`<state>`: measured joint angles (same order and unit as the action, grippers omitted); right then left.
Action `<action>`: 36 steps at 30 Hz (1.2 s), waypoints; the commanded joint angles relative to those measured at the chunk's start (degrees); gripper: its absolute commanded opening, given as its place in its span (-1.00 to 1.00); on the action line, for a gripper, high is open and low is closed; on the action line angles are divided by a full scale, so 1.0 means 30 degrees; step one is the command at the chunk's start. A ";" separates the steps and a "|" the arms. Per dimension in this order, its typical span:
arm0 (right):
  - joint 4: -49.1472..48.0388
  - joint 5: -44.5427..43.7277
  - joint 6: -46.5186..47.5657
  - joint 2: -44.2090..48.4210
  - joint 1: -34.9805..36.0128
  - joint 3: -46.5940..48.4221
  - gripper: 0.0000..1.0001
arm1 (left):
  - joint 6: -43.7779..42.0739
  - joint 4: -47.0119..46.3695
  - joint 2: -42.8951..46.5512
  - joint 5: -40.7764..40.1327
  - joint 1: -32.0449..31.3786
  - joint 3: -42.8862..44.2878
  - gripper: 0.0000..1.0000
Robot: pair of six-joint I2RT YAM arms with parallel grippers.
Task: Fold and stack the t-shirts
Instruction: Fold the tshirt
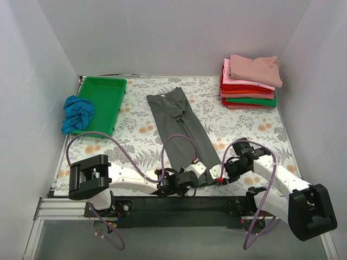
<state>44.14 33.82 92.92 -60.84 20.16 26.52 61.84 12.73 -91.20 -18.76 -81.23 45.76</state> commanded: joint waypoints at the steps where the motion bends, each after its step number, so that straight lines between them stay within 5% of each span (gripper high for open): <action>1: -0.1880 -0.1342 -0.0300 0.0238 0.0456 -0.1396 -0.27 | 0.0595 0.0239 0.0778 0.0981 -0.0081 -0.0896 -1.00; 3: -0.2027 -0.1372 -0.0359 0.0357 0.0690 -0.1575 -0.42 | 0.0684 0.0064 0.0868 0.1331 -0.0081 -0.1159 -1.00; 4: -0.2057 -0.1343 -0.0418 0.0445 0.0749 -0.1692 -0.73 | 0.0713 0.0034 0.0984 0.1420 -0.0081 -0.1248 -1.00; 6: -0.2028 -0.1255 -0.0477 0.0621 0.1070 -0.1868 -0.91 | 0.0801 -0.0083 0.1102 0.1712 -0.0081 -0.1452 -1.00; 10: -0.1156 -0.0964 -0.1382 0.1118 0.1540 -0.1491 -0.92 | 0.0831 -0.0142 0.1745 0.2182 -0.0081 -0.1805 -1.00; 18: 0.1516 0.0737 -0.4900 -0.0576 0.1980 0.5384 -0.97 | -0.0220 0.0734 0.5110 0.1625 0.0883 -0.1864 -1.00; 27: 0.1752 0.0094 -0.7560 -0.8592 0.2009 1.3905 -0.97 | -0.3121 -0.0230 0.7490 0.4904 0.8342 -0.1660 -1.00; 36: 0.1694 -0.1721 -1.1402 -1.7384 0.1980 2.3524 -0.97 | -0.6082 -0.1665 0.2982 0.7950 1.5700 0.1587 -1.00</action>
<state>48.51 30.98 64.75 -108.27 26.00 90.02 48.07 9.96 -79.50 0.25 -39.33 46.54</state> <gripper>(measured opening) 0.031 0.032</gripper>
